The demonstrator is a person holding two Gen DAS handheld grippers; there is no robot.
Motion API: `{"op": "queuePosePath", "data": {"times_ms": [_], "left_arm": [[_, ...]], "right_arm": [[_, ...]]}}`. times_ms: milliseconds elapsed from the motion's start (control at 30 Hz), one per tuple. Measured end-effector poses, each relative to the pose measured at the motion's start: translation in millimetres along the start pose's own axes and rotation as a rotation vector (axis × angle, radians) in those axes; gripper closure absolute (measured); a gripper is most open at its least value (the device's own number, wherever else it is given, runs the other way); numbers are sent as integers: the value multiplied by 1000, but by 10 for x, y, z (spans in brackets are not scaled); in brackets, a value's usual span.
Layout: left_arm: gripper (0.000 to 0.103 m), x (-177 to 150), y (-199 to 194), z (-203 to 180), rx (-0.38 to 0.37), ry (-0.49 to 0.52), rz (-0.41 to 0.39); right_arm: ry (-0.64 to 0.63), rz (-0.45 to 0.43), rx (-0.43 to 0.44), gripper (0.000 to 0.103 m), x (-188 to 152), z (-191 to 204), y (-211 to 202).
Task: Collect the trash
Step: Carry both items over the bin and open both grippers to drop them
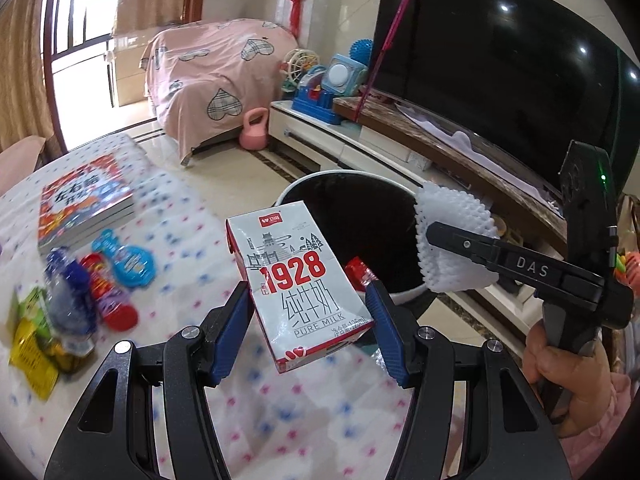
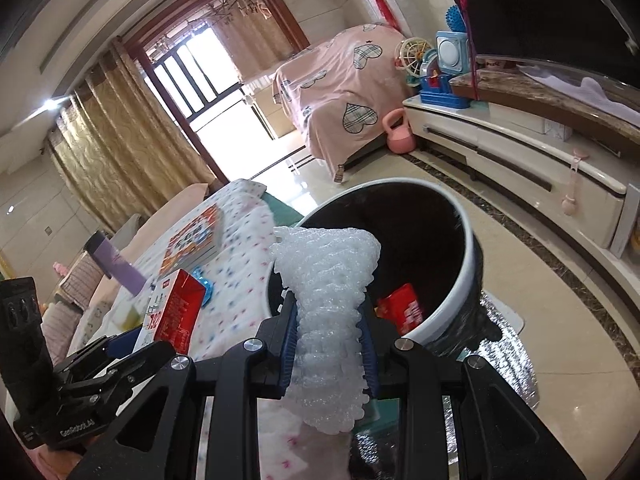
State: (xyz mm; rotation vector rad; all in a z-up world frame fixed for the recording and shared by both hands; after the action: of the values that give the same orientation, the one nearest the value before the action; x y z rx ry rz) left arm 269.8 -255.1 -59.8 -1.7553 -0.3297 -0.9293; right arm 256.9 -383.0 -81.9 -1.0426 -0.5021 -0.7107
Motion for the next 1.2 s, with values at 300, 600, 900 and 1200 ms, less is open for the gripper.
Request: {"op": "queuePosePath", "data": {"times_ms": [300,600,900,1200], "left_arm": [[45,221,295,-188,-21,42,10],[45,371,604,-235,-35,64,41],[44,304,849,-267,-57,61,106],[26,261,713,-134,-53,9,90]], "right_arm": [[-16,10,-21,74,186,-144,120],[-32,49,-46,71,321,-297,296],[-46,84,-81,67,354,-421,460],[-13,73,-69,31,392,-505,438]]}}
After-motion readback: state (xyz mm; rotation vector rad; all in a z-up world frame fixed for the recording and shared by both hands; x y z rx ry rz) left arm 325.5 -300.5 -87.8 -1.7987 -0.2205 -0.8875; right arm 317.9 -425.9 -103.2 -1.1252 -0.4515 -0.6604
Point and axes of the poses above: each gripper's, at about its wrist camera, not at the fingertips, and y roughly the way its jaws point, z to its left, x to its top, the point moved 8 cm from there along y, roughly the way its jaws point, and after that the axes turned 2 degrees about z, right-handed, at the moved point
